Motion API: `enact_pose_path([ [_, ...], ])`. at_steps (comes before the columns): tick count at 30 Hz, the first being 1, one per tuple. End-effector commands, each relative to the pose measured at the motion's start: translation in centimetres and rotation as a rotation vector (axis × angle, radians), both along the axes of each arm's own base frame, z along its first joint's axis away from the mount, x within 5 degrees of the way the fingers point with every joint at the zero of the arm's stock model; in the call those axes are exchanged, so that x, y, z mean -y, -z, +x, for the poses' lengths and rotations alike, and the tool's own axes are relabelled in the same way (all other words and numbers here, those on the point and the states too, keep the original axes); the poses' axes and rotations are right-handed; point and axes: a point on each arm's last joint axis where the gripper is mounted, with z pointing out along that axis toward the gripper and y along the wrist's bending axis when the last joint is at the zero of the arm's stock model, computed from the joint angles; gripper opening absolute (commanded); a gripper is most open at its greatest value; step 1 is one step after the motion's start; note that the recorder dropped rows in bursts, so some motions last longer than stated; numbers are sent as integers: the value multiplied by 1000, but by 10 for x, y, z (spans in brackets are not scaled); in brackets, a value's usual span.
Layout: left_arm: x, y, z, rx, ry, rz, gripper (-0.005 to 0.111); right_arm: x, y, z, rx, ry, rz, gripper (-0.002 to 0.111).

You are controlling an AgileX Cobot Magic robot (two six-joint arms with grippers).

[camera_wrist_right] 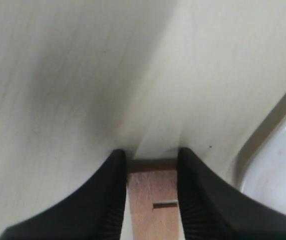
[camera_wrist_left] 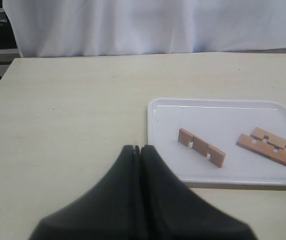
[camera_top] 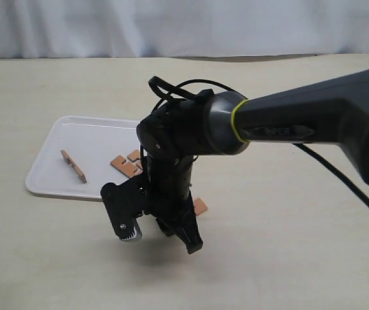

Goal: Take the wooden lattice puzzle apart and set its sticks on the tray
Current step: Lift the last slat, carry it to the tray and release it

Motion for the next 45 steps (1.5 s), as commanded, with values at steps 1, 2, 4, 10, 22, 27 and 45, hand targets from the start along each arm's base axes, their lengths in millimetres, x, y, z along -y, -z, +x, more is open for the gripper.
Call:
enact_pose_path([
  [1,1,-1,0,17,10,0,0,1,0,0,2,-8,-4,9],
  [2,1,-1,0,17,10,0,0,0,0,-1,0,-5,-2,4],
  [4,1,-1,0,17,10,0,0,1,-2,-1,0,20,0,4],
  [10,1,-1,0,17,10,0,0,0,-30,1,72,36,46,4],
  [22,1,-1,0,17,10,0,0,-29,-79,27,590,-80,294,4],
  [27,1,-1,0,17,10,0,0,-42,-65,45,746,-42,444,4],
  [45,1,-1,0,17,10,0,0,-36,-12,67,780,16,504,51],
])
